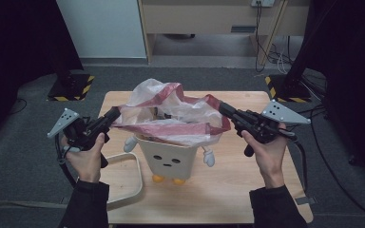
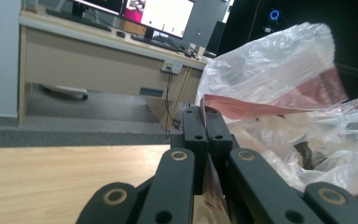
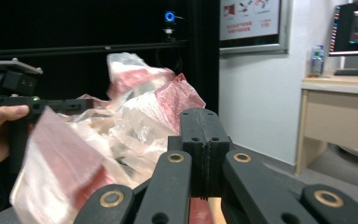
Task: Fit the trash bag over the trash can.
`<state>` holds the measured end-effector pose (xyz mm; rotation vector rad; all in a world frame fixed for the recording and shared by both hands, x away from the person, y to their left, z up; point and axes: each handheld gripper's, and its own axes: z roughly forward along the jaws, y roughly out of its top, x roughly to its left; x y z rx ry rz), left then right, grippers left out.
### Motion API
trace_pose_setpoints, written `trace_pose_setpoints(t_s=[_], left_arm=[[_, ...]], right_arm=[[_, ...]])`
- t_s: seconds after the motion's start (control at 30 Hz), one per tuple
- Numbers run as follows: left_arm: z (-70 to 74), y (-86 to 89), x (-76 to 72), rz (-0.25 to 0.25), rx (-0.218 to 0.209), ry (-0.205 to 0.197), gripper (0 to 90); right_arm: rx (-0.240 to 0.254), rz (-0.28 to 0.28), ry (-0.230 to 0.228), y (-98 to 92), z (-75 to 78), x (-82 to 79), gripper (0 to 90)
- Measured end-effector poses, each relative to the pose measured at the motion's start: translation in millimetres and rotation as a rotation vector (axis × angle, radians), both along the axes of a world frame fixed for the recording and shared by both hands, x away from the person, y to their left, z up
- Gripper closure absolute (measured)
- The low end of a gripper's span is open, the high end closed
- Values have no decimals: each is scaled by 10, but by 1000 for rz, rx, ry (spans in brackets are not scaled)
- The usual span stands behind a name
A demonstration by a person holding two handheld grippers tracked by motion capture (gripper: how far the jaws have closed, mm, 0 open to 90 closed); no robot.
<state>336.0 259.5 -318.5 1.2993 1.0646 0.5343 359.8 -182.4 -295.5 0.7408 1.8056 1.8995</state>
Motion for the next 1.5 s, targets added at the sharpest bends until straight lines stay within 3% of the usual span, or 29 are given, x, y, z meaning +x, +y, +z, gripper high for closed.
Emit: trace_pose_setpoints(t_s=[0.2,0.3,0.37,0.5,0.67,0.83,1.03,1.07,1.17,1.33,1.5], left_arm=[[-85,30,57,14,4,27,900],[-125,50,76,14,20,37,876],[-134,63,70,20,49,12,791],[-99,85,35,22,79,-60,630],[-1,108,-41,10,94,-134,518],[69,55,-105,-22,134,-187,455],[159,-34,-126,-58,186,-237,424],[183,-49,-90,-75,209,-279,424],[214,-116,-59,-105,248,-296,424],[189,-204,26,-137,296,-295,445],[163,-229,88,-159,308,-275,533]], right_arm=[[-61,-82,45,-79,-117,52,900],[-61,-99,54,-112,-183,83,900],[-47,-91,55,-119,-209,87,893],[-15,-74,36,-116,-181,74,778],[28,-77,-5,-110,-74,57,608],[47,-71,-18,-75,-14,79,521],[46,-65,-10,-48,4,182,462],[48,-60,-15,-43,12,203,452],[43,-43,-17,-12,37,252,421],[16,-16,0,68,10,328,392],[-6,19,27,150,-55,395,393]])
